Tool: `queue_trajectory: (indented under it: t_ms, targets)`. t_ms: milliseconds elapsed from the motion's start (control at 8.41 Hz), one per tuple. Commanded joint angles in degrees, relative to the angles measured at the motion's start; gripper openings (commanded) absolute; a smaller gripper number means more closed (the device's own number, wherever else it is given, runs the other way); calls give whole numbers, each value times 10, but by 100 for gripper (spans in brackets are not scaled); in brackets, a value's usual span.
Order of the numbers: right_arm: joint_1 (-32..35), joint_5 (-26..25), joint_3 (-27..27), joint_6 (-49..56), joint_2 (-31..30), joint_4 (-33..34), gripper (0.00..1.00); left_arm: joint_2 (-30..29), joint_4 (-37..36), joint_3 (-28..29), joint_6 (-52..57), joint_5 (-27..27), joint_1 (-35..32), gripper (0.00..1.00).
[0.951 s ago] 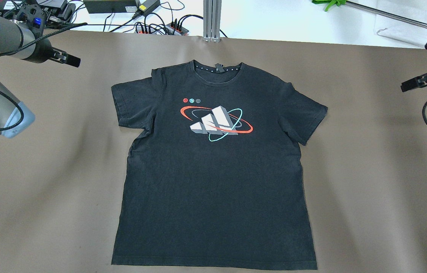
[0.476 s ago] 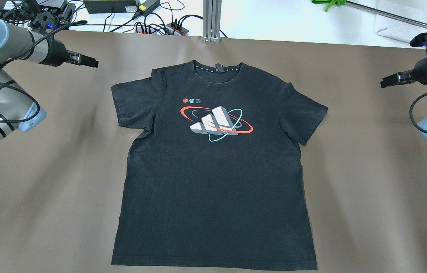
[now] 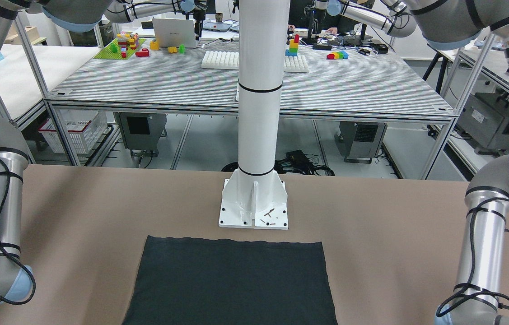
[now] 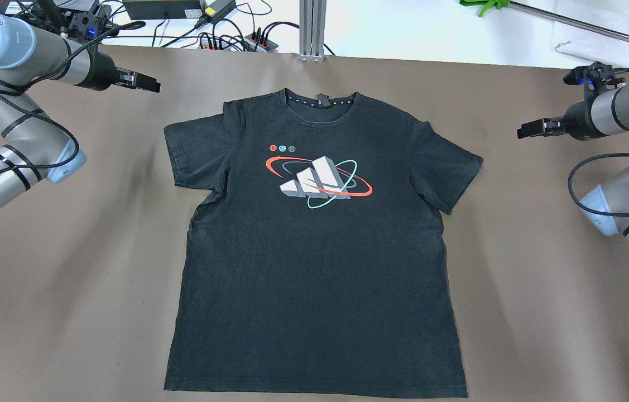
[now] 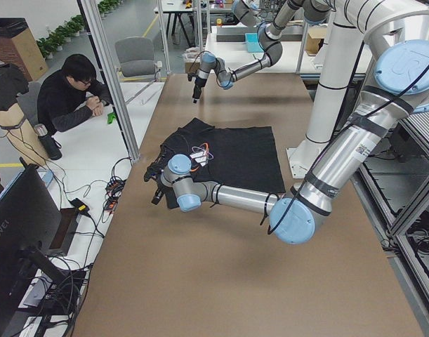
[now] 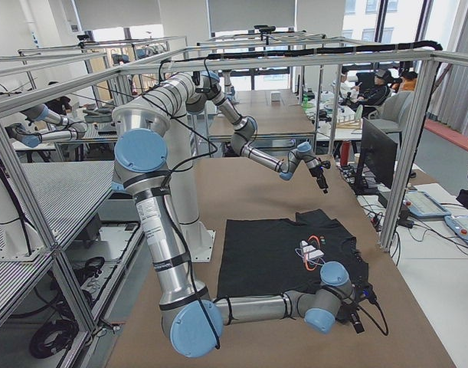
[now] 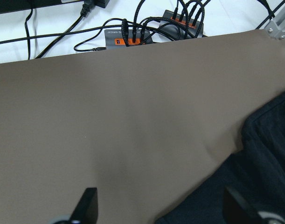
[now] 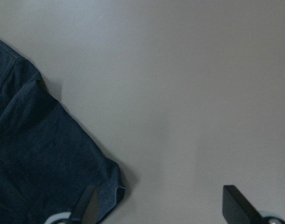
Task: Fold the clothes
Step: 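Move both grippers inward toward the shirt's sleeves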
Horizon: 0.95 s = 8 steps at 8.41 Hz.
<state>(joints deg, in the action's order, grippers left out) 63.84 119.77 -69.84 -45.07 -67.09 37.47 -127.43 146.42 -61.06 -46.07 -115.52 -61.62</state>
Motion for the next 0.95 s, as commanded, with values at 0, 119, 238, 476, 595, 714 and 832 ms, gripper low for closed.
queue_trajectory:
  t_ms: [0,119,238,476,595,714,832]
  targets:
    - [-38,-46,8,-54,11,-8,94,-3,-1,1,-2,1,0,94]
    - [-57,-72,12,-55,15,-7,94,-3,-1,1,-2,1,0,94]
    - [-61,-74,20,-62,16,-8,94,-4,-1,1,-2,1,0,94]
    - [-66,-74,25,-69,16,-8,94,-4,-1,1,-6,1,0,94]
    - [-70,-82,26,-71,17,-8,94,-4,-1,1,-6,2,0,94]
    - [-75,-89,30,-71,20,-7,93,-4,-1,1,-6,1,0,94]
    - [-77,-90,49,-71,31,-8,93,-4,-1,1,-6,2,1,94]
